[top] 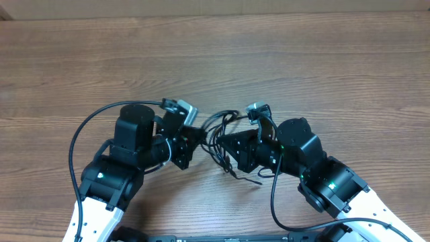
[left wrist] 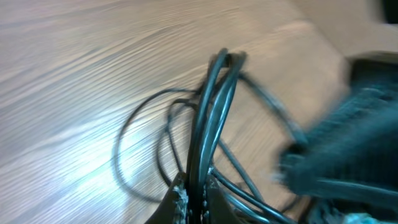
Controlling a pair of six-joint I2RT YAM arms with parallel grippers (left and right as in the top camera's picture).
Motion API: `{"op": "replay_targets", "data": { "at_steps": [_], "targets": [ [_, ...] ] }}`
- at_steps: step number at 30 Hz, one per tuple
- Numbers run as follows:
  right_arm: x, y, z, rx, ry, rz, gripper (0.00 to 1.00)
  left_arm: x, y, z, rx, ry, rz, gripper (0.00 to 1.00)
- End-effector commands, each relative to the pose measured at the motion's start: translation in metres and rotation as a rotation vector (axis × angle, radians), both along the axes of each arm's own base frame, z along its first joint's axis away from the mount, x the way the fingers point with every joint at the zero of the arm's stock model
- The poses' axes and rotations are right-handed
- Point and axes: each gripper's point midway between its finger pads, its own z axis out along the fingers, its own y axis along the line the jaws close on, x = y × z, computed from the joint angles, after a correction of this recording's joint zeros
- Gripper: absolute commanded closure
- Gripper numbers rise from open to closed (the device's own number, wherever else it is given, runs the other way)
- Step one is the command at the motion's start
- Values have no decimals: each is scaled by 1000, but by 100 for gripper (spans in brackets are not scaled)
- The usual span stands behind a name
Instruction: Untangle cables
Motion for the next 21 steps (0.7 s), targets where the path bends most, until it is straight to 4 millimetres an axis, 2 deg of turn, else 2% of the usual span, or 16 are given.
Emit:
{"op": "replay_targets", "data": {
  "at_steps": [1, 9, 14, 19, 20, 21],
  "targets": [
    [0, -3, 1, -14, 9, -13, 96, 17, 24, -5, 52, 30, 212, 96],
    [6, -32, -37, -185, 81, -151, 96, 20, 29, -6, 68, 21, 236, 96],
    [6, -71, -72, -385, 137, -285, 96, 22, 33, -6, 85, 12, 259, 96],
    [6, -101, -88, -488, 189, -421, 96, 24, 33, -4, 85, -8, 252, 96],
    [4, -104, -90, -503, 200, -429, 92, 24, 32, -1, 83, -21, 246, 96],
    [3, -105, -91, -509, 205, -428, 75, 23, 32, 1, 83, -30, 243, 96]
  ]
}}
